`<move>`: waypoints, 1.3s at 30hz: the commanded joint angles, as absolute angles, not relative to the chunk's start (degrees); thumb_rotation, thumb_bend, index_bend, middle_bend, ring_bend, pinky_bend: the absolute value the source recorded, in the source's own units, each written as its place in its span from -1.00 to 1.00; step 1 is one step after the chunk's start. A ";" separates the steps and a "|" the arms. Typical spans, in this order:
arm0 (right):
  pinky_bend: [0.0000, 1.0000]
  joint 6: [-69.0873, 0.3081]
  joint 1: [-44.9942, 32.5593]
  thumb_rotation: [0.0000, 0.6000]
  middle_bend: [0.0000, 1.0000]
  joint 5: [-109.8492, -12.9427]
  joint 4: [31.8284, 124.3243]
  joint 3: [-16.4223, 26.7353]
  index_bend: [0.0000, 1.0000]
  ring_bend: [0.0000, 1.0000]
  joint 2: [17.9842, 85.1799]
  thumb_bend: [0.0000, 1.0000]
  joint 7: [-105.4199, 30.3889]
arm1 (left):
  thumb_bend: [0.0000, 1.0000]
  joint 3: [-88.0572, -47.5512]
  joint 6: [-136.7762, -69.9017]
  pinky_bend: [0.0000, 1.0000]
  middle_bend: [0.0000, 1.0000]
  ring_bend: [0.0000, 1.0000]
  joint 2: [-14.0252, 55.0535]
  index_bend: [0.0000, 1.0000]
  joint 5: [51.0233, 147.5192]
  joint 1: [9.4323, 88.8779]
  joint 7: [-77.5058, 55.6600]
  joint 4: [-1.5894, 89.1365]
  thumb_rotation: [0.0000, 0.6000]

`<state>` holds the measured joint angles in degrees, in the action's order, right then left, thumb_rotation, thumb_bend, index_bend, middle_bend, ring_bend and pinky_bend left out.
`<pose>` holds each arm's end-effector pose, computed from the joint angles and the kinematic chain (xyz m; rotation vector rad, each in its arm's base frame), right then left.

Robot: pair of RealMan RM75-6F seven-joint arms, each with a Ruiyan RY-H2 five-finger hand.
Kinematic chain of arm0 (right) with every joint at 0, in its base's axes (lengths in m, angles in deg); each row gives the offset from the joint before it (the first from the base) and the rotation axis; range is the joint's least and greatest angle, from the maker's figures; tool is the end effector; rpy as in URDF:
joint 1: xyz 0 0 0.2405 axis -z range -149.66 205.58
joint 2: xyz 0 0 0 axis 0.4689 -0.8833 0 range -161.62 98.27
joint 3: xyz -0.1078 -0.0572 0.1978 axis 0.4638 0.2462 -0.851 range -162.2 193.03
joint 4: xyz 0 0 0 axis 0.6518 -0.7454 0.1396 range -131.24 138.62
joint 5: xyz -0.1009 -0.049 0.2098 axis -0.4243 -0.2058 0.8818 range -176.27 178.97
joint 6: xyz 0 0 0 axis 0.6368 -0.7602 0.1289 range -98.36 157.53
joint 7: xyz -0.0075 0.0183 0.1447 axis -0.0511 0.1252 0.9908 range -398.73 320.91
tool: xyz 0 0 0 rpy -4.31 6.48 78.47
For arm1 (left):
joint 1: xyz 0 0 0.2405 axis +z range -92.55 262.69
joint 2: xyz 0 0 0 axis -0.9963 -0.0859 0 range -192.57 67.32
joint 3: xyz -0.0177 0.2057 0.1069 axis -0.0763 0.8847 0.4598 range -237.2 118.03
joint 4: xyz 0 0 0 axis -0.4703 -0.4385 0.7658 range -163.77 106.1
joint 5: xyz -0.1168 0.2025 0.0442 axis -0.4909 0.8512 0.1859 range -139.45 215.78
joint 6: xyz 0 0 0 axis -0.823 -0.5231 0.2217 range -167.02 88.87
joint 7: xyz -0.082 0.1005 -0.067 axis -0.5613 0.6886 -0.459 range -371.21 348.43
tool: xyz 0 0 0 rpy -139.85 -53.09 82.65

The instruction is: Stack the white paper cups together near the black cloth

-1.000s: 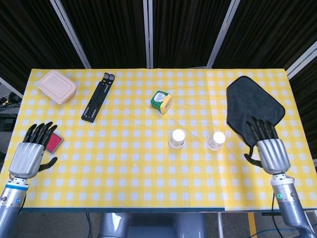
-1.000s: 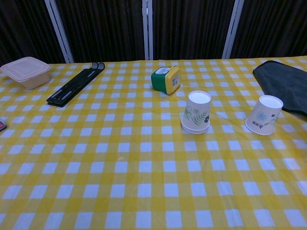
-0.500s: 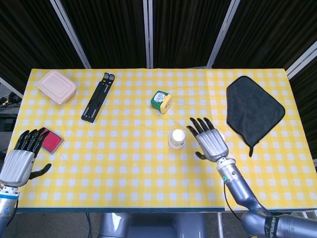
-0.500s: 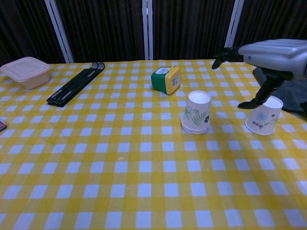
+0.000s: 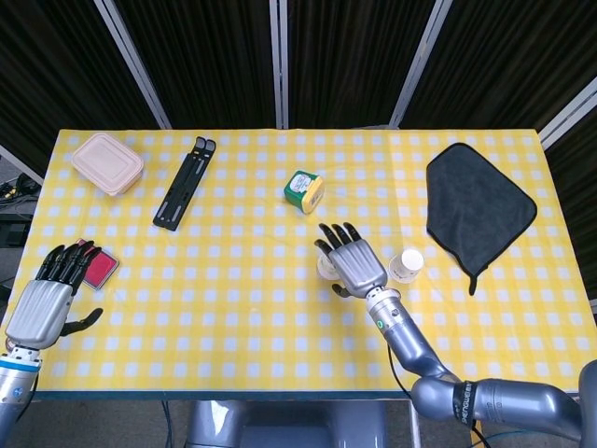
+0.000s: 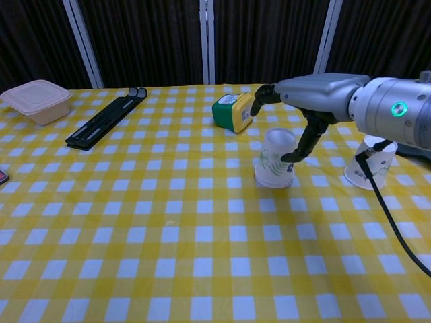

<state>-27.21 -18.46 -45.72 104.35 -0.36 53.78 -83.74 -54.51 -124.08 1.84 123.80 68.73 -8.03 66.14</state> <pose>-0.0645 -0.3219 -0.0295 1.9185 -0.8545 0.8241 -0.2662 0.2055 0.0993 -1.5800 -0.8630 -0.9450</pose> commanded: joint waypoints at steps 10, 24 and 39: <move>-1.00 -26.51 -24.76 1.00 -1.00 -34.49 98.83 0.90 -0.55 -1.00 55.46 -0.55 -87.94 | -0.53 -55.35 -121.85 -1.00 -1.00 -1.00 1.65 -1.00 125.80 69.28 -8.54 66.31 1.00; -0.99 -26.05 -26.71 1.00 -1.00 -32.49 94.49 3.74 -0.31 -1.00 56.72 -0.55 -85.28 | -0.53 -56.13 -121.32 -1.00 -1.00 -1.00 0.77 -1.00 128.03 70.19 -10.69 66.63 1.00; -0.91 -30.80 -26.77 1.00 -0.84 -37.92 98.20 4.27 0.01 -1.00 54.77 -0.51 -84.46 | -0.54 -57.28 -120.38 -1.00 -1.00 -1.00 0.76 -1.00 127.73 70.65 -10.78 66.45 1.00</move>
